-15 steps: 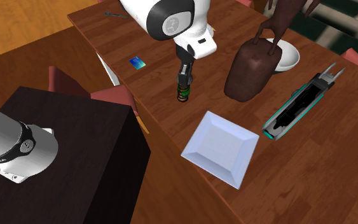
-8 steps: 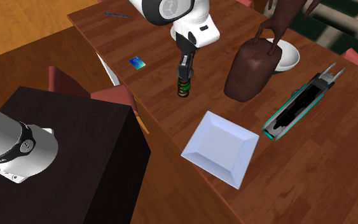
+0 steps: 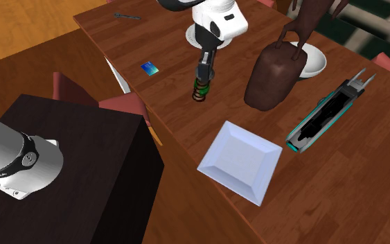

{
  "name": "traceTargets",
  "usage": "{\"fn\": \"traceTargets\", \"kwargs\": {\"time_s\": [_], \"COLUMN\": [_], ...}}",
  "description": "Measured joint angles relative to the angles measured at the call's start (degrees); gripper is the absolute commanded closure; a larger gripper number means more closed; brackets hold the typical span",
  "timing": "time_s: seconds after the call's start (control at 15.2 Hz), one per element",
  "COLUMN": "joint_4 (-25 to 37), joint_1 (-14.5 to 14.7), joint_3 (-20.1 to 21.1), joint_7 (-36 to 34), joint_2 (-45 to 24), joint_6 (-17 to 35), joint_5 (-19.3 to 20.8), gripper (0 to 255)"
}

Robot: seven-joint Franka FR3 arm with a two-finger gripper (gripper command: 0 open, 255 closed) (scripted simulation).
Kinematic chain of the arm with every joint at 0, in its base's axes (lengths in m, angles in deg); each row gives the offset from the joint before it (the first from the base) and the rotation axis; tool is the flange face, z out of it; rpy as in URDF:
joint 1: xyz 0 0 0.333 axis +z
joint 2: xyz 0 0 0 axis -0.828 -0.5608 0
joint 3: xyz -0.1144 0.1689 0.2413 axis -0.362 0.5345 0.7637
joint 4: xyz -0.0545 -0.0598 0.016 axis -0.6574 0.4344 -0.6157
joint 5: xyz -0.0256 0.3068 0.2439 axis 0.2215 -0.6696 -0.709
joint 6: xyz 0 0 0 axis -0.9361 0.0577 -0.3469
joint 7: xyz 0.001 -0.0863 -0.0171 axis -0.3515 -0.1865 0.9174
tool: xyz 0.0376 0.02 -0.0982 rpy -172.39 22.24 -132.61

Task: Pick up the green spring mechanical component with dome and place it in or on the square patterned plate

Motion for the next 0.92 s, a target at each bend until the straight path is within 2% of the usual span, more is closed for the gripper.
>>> {"fn": "traceTargets", "kwargs": {"time_s": [0.53,0.92], "joint_4": [5.1,13.9], "joint_1": [-5.9,-9.4], "joint_3": [-3.2,-5.9], "joint_7": [10.1,16.6], "joint_2": [-0.3,-4.5], "joint_6": [-4.5,-9.2], "joint_5": [-1.1,-0.3], "gripper": [255,255]}}
